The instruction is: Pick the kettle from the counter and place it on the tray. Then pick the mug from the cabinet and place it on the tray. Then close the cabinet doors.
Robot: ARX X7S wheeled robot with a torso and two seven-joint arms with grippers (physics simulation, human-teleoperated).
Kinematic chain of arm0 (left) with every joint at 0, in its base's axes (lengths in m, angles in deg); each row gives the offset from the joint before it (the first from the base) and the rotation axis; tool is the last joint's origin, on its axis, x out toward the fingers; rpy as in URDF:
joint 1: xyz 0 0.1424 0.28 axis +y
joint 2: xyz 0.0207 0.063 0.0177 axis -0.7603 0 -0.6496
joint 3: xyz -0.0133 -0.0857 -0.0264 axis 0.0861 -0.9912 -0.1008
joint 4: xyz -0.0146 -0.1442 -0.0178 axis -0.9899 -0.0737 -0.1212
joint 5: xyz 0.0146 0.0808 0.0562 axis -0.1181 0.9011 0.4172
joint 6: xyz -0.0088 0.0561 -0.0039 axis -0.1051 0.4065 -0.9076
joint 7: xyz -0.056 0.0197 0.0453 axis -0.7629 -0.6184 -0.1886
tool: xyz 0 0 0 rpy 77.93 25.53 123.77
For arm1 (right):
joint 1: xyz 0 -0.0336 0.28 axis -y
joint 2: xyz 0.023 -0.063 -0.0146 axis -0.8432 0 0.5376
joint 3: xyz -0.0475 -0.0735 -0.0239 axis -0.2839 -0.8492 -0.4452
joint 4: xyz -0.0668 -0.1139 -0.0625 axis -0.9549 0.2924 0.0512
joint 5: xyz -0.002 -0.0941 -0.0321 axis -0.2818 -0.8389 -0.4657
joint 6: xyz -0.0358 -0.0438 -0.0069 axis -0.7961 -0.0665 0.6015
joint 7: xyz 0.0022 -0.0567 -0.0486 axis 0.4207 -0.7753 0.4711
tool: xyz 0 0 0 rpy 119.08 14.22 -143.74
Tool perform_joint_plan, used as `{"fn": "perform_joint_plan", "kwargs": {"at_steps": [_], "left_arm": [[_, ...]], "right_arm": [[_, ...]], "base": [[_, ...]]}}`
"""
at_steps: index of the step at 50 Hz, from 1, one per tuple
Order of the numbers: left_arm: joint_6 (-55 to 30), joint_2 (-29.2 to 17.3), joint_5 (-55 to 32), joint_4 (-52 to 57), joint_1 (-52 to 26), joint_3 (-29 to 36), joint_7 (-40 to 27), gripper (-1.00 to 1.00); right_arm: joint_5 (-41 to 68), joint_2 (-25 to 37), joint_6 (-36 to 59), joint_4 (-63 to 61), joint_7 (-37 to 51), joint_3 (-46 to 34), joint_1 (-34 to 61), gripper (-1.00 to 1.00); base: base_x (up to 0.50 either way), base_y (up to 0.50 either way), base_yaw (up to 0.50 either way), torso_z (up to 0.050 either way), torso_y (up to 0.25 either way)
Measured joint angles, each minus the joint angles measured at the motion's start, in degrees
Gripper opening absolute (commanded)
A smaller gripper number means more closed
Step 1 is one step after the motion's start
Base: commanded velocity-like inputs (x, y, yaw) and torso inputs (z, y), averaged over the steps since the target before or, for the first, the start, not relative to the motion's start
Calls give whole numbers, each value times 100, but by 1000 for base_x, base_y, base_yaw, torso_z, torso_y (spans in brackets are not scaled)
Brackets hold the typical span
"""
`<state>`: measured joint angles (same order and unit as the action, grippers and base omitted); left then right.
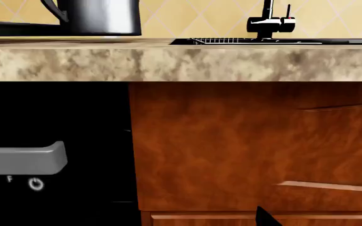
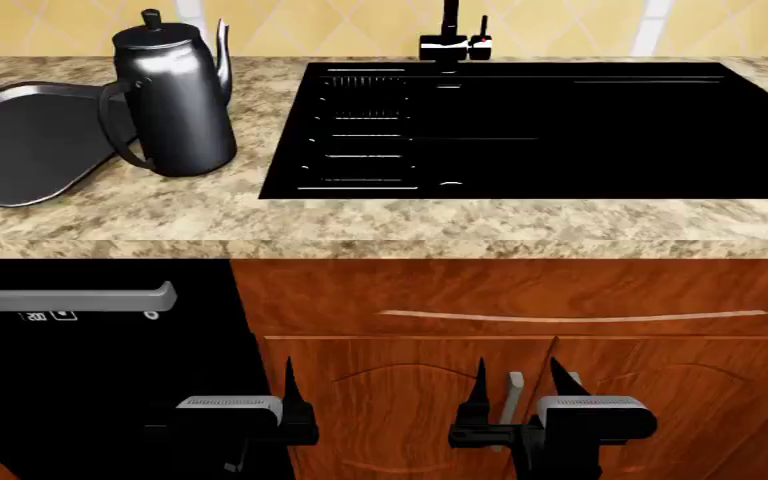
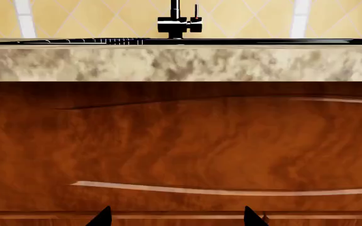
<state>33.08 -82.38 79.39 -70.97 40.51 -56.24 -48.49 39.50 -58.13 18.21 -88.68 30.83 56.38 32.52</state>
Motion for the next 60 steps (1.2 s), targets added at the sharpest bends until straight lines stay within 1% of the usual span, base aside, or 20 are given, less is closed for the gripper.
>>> {"fn": "perform_joint_plan", "kwargs": {"at_steps": [10, 15, 20, 25, 29, 33, 38, 42, 45, 49, 56, 60], "left_arm": [[-57, -119, -97, 185, 30, 107, -151, 100], [-268, -224, -136, 704, 48, 155, -235, 100], [-881, -377, -196, 1698, -156, 164, -283, 100], [-1962, -551, -238, 2821, -815, 166, -326, 100], [-3184, -664, -272, 3568, -1872, 194, -348, 100], [-4318, -752, -281, 3861, -3238, 303, -365, 100], [-5341, -787, -244, 3563, -5066, 561, -392, 100], [-5827, -747, -208, 2929, -6480, 736, -411, 100], [-6002, -692, -177, 2236, -7493, 838, -432, 100], [-5995, -591, -127, 1060, -8762, 964, -468, 100], [-5505, -349, -114, -1461, -10704, 1156, -591, 100], [-5155, -234, -312, -2887, -11619, 1295, -716, 100]], "right_arm": [[69, 116, 97, -204, 171, -119, -61, 100], [132, 191, 220, -531, 272, -162, -162, 100], [187, 267, 354, -966, 358, -212, -298, 100], [223, 339, 494, -1420, 433, -270, -425, 100], [238, 391, 594, -1748, 491, -315, -514, 100], [251, 441, 695, -2035, 542, -359, -580, 100], [274, 501, 863, -2383, 599, -401, -626, 100], [293, 549, 973, -2632, 637, -435, -663, 100], [311, 585, 1044, -2797, 664, -456, -694, 100], [335, 632, 1134, -2999, 702, -473, -731, 100], [360, 713, 1308, -3305, 771, -497, -768, 100], [381, 758, 1427, -3470, 807, -498, -774, 100]], "base": [[0, 0, 0, 0, 0], [0, 0, 0, 18, 4], [0, 0, 0, 50, 20], [0, 0, 0, 50, 20], [0, 0, 0, 50, 20], [0, 0, 0, 50, 21], [0, 0, 0, 50, 20], [0, 0, 0, 50, 20], [0, 0, 0, 50, 20], [0, 0, 0, 50, 19], [0, 0, 0, 50, 20], [0, 0, 0, 50, 20]]}}
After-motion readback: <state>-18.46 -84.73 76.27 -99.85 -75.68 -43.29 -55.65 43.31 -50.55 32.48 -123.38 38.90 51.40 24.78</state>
